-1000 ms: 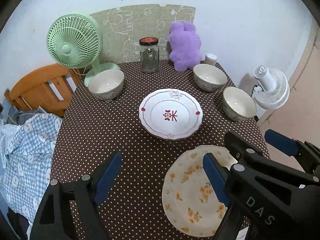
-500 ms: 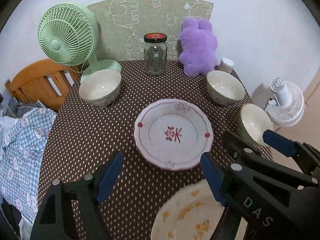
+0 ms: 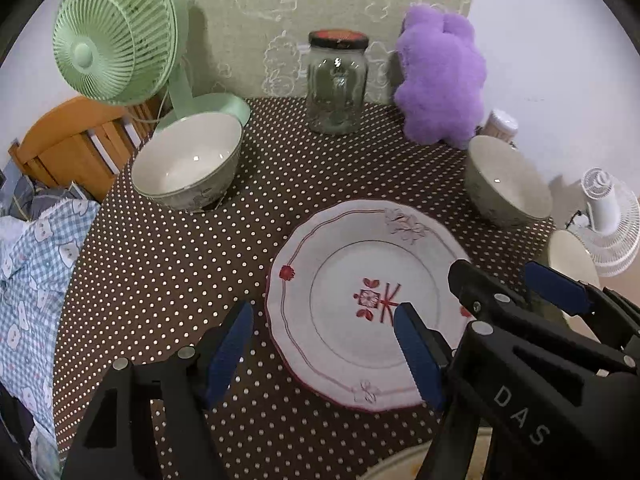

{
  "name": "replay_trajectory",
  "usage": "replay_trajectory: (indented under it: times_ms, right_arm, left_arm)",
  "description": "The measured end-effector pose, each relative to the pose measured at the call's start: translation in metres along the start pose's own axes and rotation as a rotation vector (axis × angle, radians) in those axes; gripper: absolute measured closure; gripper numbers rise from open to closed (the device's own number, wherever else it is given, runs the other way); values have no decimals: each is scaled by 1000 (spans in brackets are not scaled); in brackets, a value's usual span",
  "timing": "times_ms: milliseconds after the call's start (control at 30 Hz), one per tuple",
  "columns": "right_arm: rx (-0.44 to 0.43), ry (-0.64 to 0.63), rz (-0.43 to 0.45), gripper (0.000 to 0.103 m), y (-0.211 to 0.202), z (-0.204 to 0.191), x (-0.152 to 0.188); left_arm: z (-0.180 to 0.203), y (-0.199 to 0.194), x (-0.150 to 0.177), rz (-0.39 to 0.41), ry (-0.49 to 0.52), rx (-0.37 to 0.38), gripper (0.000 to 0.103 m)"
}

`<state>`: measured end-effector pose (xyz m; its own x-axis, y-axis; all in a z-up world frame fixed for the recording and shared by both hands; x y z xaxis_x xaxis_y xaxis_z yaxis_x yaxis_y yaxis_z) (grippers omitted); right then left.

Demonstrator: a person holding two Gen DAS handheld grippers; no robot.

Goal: Organize plates and bowls
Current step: 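Reach the right gripper to the white red-character plate rim and close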

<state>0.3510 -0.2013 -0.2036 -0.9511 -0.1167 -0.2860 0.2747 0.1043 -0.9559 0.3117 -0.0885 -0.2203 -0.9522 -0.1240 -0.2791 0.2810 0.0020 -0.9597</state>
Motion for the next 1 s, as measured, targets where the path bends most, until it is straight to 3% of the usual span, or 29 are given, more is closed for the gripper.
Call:
replay_trajectory:
  times_ms: [100, 200, 433, 600, 833, 1000]
  right_arm:
    - [-21, 1, -14, 44, 16, 0, -7]
    - [-21, 13, -32, 46, 31, 1, -12]
    - [-35, 34, -57, 50, 56, 5, -19]
    - [-41, 14, -50, 51, 60, 2, -28]
    - [-39, -7, -54, 51, 63, -1, -36]
    - [-22, -10, -40, 51, 54, -2, -37]
  left_arm:
    - [-3, 14, -6, -17, -20, -12, 31]
    - [-4, 30, -10, -37, -22, 8, 44]
    - [0, 47, -21, -27, 15, -25, 60]
    - [3, 59, -25, -61, 15, 47, 64]
    - [0, 53, -32, -46, 2, -11, 63]
    - [-7, 53, -32, -62, -22, -29, 42]
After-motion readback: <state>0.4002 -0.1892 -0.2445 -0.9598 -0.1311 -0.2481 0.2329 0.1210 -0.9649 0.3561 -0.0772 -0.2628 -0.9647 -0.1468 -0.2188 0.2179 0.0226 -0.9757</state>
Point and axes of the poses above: each gripper's, at about its wrist camera, not at the fingertips, and y roughly the way its jaws point, z to its right, x to its underside, the point moved 4 cm from there along y, roughly the way its jaws point, and after that the axes turned 13 degrees about -z, right-handed, at the moved point
